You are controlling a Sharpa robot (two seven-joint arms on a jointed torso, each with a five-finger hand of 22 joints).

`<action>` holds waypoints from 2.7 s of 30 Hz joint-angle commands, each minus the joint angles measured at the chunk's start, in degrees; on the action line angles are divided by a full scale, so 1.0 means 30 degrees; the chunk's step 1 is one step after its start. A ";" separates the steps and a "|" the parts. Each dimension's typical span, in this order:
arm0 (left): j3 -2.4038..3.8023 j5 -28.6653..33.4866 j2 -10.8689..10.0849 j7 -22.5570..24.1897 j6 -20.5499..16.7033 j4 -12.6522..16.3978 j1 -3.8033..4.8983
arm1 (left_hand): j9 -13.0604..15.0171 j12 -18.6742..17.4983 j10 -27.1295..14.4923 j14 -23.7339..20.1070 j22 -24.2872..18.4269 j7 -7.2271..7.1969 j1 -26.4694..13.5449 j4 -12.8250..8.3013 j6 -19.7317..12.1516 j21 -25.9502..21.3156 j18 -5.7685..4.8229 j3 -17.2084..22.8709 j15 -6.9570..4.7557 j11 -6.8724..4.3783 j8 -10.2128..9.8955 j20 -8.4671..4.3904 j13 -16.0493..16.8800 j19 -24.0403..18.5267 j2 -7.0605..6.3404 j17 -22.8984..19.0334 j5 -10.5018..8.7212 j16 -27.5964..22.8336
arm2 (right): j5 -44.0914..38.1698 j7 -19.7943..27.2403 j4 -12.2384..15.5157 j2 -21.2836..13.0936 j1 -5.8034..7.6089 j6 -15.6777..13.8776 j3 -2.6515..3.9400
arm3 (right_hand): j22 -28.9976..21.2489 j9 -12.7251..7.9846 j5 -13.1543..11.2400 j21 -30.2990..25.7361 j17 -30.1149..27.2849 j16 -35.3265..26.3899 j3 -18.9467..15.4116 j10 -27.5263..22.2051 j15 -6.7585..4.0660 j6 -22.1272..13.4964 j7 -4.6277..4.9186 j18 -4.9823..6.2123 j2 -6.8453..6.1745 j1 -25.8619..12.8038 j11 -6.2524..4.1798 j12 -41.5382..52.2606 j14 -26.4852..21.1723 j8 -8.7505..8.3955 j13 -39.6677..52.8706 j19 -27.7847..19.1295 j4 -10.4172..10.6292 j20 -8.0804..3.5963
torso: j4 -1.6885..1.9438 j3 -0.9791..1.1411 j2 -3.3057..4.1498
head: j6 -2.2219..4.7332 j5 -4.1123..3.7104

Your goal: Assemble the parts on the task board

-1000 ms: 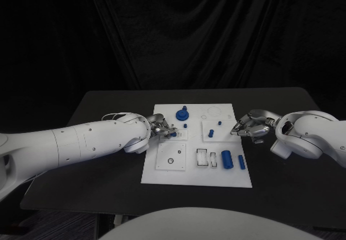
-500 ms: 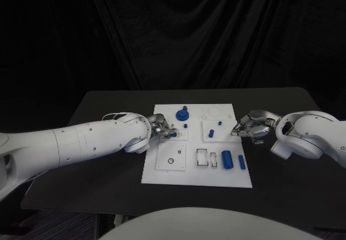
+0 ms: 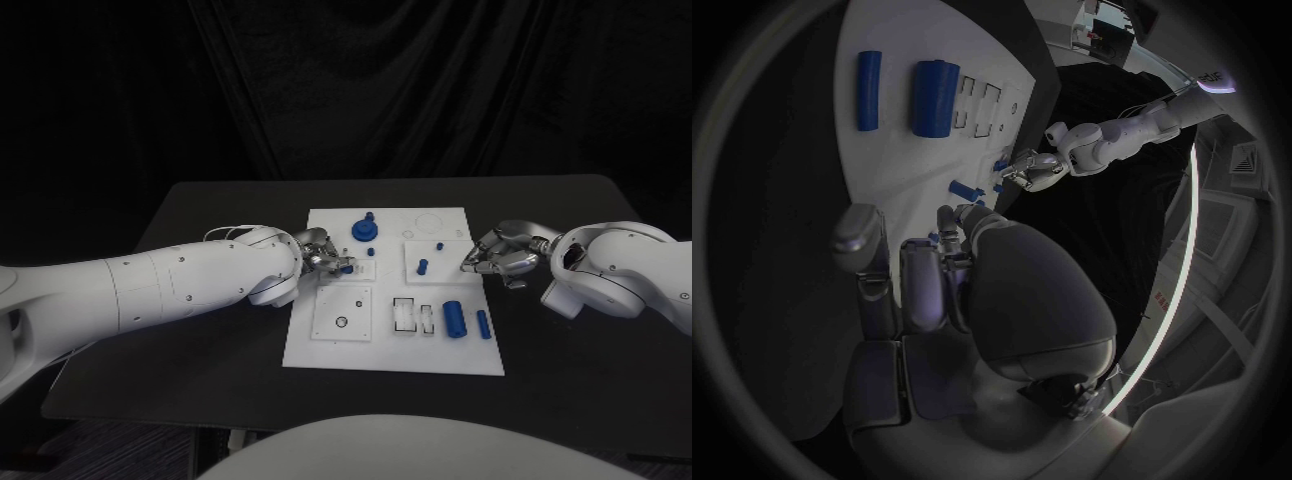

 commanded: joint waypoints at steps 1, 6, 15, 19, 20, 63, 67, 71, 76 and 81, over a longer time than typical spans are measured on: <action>-0.0074 0.0014 0.0109 -0.0250 0.0327 0.0015 -0.0146 | -0.0117 -0.0052 0.1125 0.1950 0.5030 0.0206 -0.0633 0.0240 -0.0022 0.0058 -0.0265 -0.0435 -0.0014 0.0039 -0.0228 -0.0003 0.4098 0.2009 0.0086 0.5028 -0.0402 0.0126 | -0.0059 -0.0317 -0.0001 0.0004 -0.0059 0.0175 0.0011 | 0.1604 0.0021 0.0127 -0.0202 0.0901 -0.0126 0.0106 -0.0190 0.0192 -0.0196 -0.0002 0.0210 -0.0036 0.0192 0.0004 -0.0134 0.0305 0.0114 0.2629 -0.0185 0.0018 0.0041 | -0.0040 -0.0009 0.0003 | -0.0004 0.0039; -0.0073 0.0014 0.0216 -0.0255 0.0333 -0.0041 -0.0148 | -0.0418 -0.0066 0.1106 0.1950 0.5030 0.0323 -0.1665 0.0257 -0.0204 0.0058 -0.0265 -0.1342 0.0079 0.0144 -0.0625 0.0089 0.4088 0.2009 0.0323 0.5028 -0.1168 0.0126 | -0.0060 -0.0313 -0.0003 0.0026 -0.0060 0.0188 0.0011 | 0.1604 0.0021 0.0127 -0.0202 0.0901 -0.0126 0.0106 -0.0190 0.0192 -0.0196 -0.0002 0.0210 -0.0036 0.0192 0.0004 -0.0134 0.0305 0.0114 0.2629 -0.0185 0.0018 0.0041 | -0.0060 -0.0002 -0.0001 | -0.0004 0.0023; -0.0072 0.0014 0.0363 -0.0450 0.0435 -0.0254 -0.0150 | -0.0604 -0.0046 0.1118 0.1950 0.5030 0.0382 -0.2526 0.0268 -0.0136 0.0058 -0.0265 -0.2350 0.0143 0.0208 -0.0825 0.0164 0.4107 0.2009 0.0603 0.5028 -0.2249 0.0126 | -0.0060 -0.0322 0.0006 0.0005 -0.0061 0.0211 0.0011 | 0.1593 0.0024 0.0128 -0.0239 0.0887 -0.0143 0.0115 -0.0187 0.0196 -0.0201 0.0002 0.0214 -0.0042 0.0187 0.0008 -0.0131 0.0292 0.0123 0.2634 -0.0200 0.0016 0.0045 | -0.0041 0.0018 0.0018 | -0.0004 -0.0011; -0.0072 0.0014 0.0378 -0.0511 0.0438 -0.0342 -0.0150 | -0.0557 -0.0006 0.1155 0.1950 0.5030 0.0338 -0.2589 0.0251 0.0052 0.0058 -0.0265 -0.2471 0.0134 0.0184 -0.0724 0.0166 0.4142 0.2009 0.0723 0.5028 -0.2288 0.0126 | -0.0060 -0.0320 -0.0006 0.0019 -0.0064 0.0229 0.0011 | 0.1593 0.0024 0.0128 -0.0239 0.0887 -0.0143 0.0115 -0.0187 0.0196 -0.0201 0.0002 0.0214 -0.0042 0.0187 0.0008 -0.0131 0.0292 0.0123 0.2634 -0.0200 0.0016 0.0045 | -0.0051 -0.0003 0.0024 | -0.0004 0.0024; -0.0072 0.0014 0.0376 -0.0540 0.0440 -0.0360 -0.0150 | -0.0557 -0.0006 0.1155 0.1950 0.5030 0.0338 -0.2589 0.0251 0.0052 0.0058 -0.0265 -0.2471 0.0134 0.0184 -0.0724 0.0166 0.4142 0.2009 0.0723 0.5028 -0.2288 0.0126 | -0.0060 -0.0319 -0.0007 0.0024 -0.0066 0.0239 0.0011 | 0.1593 0.0024 0.0128 -0.0239 0.0887 -0.0143 0.0115 -0.0187 0.0196 -0.0201 0.0002 0.0214 -0.0042 0.0187 0.0008 -0.0131 0.0292 0.0123 0.2634 -0.0200 0.0016 0.0045 | -0.0055 -0.0004 0.0026 | -0.0004 0.0026; -0.0054 0.0393 -0.1771 0.0589 0.0870 0.0312 0.2950 | 0.3454 0.0957 0.2009 0.1950 0.5030 0.0127 0.1317 -0.0210 -0.2016 0.0058 -0.0265 -0.3922 -0.0097 -0.0054 0.1747 -0.0124 0.5030 0.2009 0.0593 0.5028 0.0248 0.0126 | -0.0058 0.0232 -0.0093 0.0178 -0.0107 -0.0271 0.0011 | 0.1594 0.0054 0.0103 -0.0234 0.0916 -0.0108 0.0078 -0.0197 0.0213 -0.0165 0.0004 0.0199 -0.0163 0.0075 0.0022 -0.0131 0.0287 0.0198 0.2632 -0.0189 0.0052 0.0063 | -0.0041 0.0051 0.0077 | -0.0004 -0.0212; -0.0066 -0.0043 -0.1071 0.0421 0.1631 -0.1053 0.2960 | 0.3290 0.0957 0.2009 0.1950 0.5030 0.0174 0.1606 -0.0267 -0.2140 0.0058 -0.0265 -0.3886 -0.0067 -0.0017 0.1542 -0.0096 0.5030 0.2009 0.0584 0.5028 0.0293 0.0126 | -0.0058 0.0262 -0.0107 0.0161 -0.0116 -0.0272 0.0010 | 0.1594 0.0054 0.0103 -0.0234 0.0916 -0.0108 0.0078 -0.0197 0.0213 -0.0165 0.0004 0.0199 -0.0163 0.0075 0.0022 -0.0131 0.0287 0.0198 0.2632 -0.0189 0.0052 0.0063 | -0.0088 0.0114 0.0187 | -0.0004 -0.0168; -0.0071 -0.0603 -0.0356 0.0384 0.2257 -0.2315 0.2931 | 0.3107 0.0957 0.2009 0.1950 0.5030 0.0231 0.1664 -0.0208 -0.2141 0.0058 -0.0265 -0.3964 -0.0030 0.0039 0.1352 -0.0062 0.5030 0.2009 0.0526 0.5028 0.0109 0.0126 | -0.0058 0.0269 -0.0085 0.0142 -0.0121 -0.0262 0.0010 | 0.1594 0.0054 0.0103 -0.0234 0.0916 -0.0108 0.0078 -0.0197 0.0213 -0.0165 0.0004 0.0199 -0.0163 0.0075 0.0022 -0.0131 0.0287 0.0198 0.2632 -0.0189 0.0052 0.0063 | -0.0122 0.0154 0.0277 | -0.0004 -0.0194; -0.0073 -0.1395 0.0558 0.0528 0.3083 -0.3761 0.2836 | 0.2673 0.0957 0.2009 0.1950 0.5030 0.0379 0.0830 0.0238 -0.1804 0.0058 -0.0265 -0.4782 0.0113 0.0177 0.0985 0.0074 0.5030 0.2009 0.0458 0.5028 -0.0974 0.0126 | -0.0058 0.0272 -0.0055 0.0133 -0.0124 -0.0248 0.0009 | 0.1594 0.0054 0.0103 -0.0234 0.0916 -0.0108 0.0078 -0.0197 0.0213 -0.0165 0.0004 0.0199 -0.0163 0.0075 0.0022 -0.0131 0.0287 0.0198 0.2632 -0.0189 0.0052 0.0063 | -0.0207 0.0184 0.0449 | -0.0004 -0.0091; -0.0074 -0.1624 0.1166 0.0701 0.3645 -0.4665 0.2701 | 0.2332 0.0957 0.2009 0.1950 0.5030 0.0424 -0.0093 0.0255 -0.1603 0.0058 -0.0265 -0.5699 0.0170 0.0229 0.0600 0.0155 0.5030 0.2009 0.0554 0.5028 -0.1680 0.0126 | -0.0059 0.0267 -0.0005 0.0125 -0.0126 -0.0231 0.0009 | 0.1582 0.0060 0.0124 -0.0278 0.0896 -0.0129 0.0092 -0.0227 0.0211 -0.0162 -0.0005 0.0206 -0.0170 0.0081 0.0015 -0.0148 0.0277 0.0213 0.2605 -0.0201 0.0041 0.0066 | -0.0243 0.0168 0.0583 | -0.0004 -0.0034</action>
